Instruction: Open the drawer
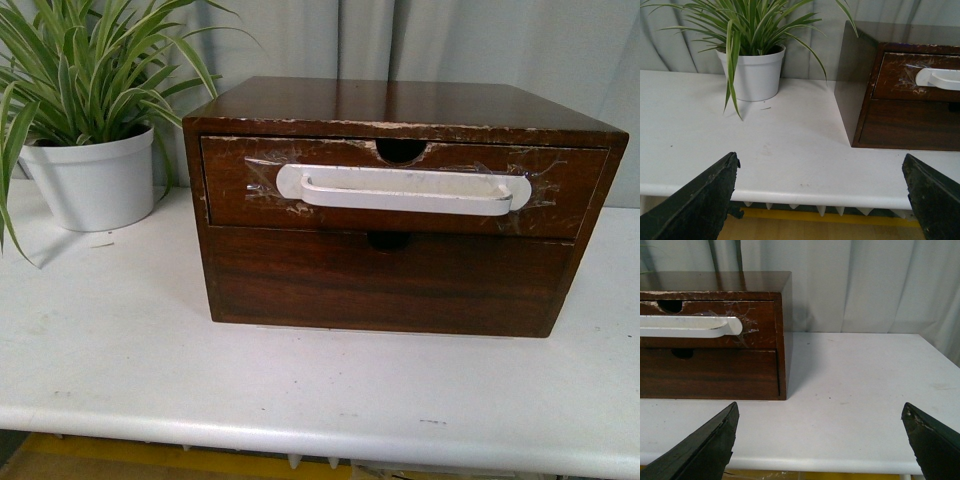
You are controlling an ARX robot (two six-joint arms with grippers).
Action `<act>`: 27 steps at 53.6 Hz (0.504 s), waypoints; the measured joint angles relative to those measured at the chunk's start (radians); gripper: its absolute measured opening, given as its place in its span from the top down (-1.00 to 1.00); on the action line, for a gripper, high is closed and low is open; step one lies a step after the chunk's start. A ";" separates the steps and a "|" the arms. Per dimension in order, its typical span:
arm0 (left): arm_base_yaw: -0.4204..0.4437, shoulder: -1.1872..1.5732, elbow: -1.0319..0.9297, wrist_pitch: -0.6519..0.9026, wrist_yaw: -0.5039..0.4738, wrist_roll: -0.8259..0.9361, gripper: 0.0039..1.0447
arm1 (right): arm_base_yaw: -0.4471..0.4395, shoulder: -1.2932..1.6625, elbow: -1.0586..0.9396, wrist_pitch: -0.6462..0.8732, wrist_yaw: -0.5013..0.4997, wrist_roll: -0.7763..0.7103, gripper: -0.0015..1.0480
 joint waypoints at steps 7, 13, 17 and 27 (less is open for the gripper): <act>0.000 0.000 0.000 0.000 0.000 0.000 -0.89 | 0.000 0.000 0.000 0.000 0.000 0.000 -0.83; 0.000 0.000 0.000 0.000 0.000 0.000 -0.89 | 0.000 0.000 0.000 0.000 0.000 0.000 -0.83; -0.002 0.003 0.001 -0.004 -0.004 -0.005 -0.89 | 0.000 0.000 0.000 0.000 0.000 0.000 -0.83; -0.093 0.209 0.115 -0.244 -0.051 -0.097 -0.89 | 0.000 0.206 0.098 -0.105 0.034 -0.007 -0.83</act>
